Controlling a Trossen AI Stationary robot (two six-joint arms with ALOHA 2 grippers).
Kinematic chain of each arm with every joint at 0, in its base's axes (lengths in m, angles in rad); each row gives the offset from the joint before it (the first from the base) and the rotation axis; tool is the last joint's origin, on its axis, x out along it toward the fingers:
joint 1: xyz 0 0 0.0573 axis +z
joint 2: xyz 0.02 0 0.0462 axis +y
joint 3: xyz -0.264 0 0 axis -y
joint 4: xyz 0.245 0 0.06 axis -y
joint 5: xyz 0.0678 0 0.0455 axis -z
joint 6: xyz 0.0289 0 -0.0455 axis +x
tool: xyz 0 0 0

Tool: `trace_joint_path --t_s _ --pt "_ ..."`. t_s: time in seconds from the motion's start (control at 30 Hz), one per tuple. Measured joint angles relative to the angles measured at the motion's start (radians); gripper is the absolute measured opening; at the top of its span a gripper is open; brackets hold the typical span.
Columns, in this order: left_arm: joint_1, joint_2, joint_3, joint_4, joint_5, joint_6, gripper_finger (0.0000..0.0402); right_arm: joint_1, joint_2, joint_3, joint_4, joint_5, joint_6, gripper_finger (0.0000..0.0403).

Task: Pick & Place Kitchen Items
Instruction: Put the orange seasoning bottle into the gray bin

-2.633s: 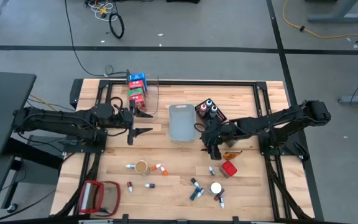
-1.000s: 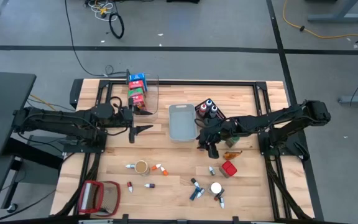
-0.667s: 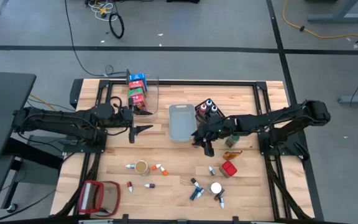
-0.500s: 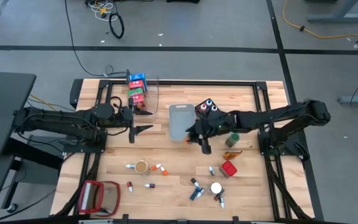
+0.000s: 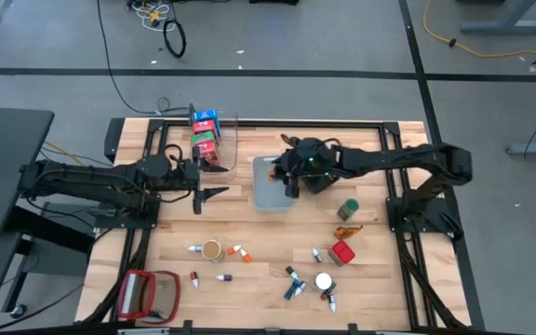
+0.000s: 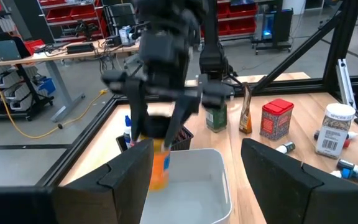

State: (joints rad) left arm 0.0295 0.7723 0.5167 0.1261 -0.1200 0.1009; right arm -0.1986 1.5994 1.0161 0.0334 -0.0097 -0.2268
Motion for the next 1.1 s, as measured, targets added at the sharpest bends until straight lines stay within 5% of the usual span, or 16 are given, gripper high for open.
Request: trace_joint_path --t_s 0.43,1.1 --pt "0.0 0.0 0.0 0.0 0.0 0.0 0.0252 -0.107 0.102 -0.001 -0.012 -0.029 0.074 0.0208" --pt "0.0 0.0 0.0 0.0 0.0 0.0 0.0252 -0.124 0.178 0.0 0.041 -0.131 0.088 0.0219"
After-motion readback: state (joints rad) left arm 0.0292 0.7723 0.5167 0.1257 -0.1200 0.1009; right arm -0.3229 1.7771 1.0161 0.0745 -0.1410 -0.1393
